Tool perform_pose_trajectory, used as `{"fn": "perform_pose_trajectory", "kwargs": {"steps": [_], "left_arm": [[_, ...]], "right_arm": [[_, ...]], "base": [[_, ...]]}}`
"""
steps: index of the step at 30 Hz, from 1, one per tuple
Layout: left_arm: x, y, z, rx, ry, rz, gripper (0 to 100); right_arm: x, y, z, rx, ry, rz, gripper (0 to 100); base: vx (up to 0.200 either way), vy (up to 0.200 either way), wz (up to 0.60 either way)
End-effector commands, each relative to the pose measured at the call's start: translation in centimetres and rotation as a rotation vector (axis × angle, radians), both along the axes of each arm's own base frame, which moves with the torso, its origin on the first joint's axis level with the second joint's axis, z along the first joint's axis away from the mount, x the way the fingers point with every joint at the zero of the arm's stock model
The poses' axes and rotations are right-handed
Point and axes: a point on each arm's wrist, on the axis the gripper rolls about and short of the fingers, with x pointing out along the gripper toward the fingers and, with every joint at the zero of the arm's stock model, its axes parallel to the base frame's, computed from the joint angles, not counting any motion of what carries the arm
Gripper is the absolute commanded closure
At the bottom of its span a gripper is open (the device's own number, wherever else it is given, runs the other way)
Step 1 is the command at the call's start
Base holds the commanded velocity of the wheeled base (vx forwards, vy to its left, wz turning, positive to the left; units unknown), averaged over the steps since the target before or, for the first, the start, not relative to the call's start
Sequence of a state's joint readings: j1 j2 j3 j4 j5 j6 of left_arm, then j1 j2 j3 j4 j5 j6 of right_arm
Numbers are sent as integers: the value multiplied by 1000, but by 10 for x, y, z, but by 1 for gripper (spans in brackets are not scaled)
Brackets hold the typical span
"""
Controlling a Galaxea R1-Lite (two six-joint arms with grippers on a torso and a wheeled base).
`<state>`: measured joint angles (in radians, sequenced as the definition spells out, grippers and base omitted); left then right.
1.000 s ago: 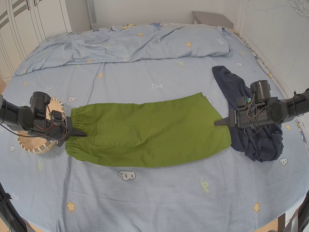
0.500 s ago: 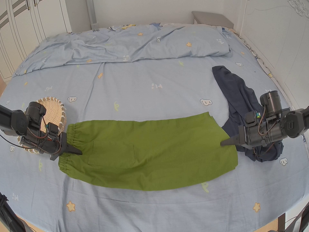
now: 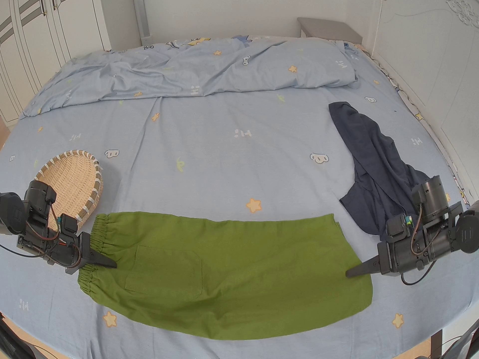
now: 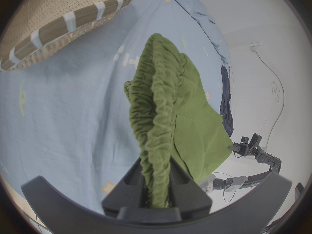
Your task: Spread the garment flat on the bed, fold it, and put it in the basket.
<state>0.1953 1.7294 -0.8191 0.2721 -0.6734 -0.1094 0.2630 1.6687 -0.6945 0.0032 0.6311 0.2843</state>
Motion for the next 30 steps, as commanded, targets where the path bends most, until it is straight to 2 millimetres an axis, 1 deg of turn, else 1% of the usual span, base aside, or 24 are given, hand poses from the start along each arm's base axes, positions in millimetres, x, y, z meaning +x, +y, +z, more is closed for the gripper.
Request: {"fn": "perform_pose_trajectory", "kwargs": {"steps": [1, 6, 11, 21, 22, 30], "left_arm": [[-16, 5, -5, 11, 6, 2, 100], [-24, 4, -15, 14, 38, -14, 100], [-21, 4, -23, 15, 48, -16, 100], [-19, 5, -26, 21, 46, -14, 100], [-19, 5, -26, 21, 46, -14, 100], [-17, 4, -25, 24, 39, -16, 100]], "right_arm": [[-21, -4, -1, 1, 7, 3, 100], [-27, -6, -14, 1, 15, 5, 100], [-28, -6, -25, 26, 33, 19, 100], [-27, -8, -33, 43, 51, 23, 100], [-26, -7, -35, 43, 57, 24, 0], [-23, -8, -40, 45, 53, 19, 0]], "base": [[0, 0, 0], [0, 0, 0], [0, 0, 0], [0, 0, 0], [0, 0, 0], [0, 0, 0]]}}
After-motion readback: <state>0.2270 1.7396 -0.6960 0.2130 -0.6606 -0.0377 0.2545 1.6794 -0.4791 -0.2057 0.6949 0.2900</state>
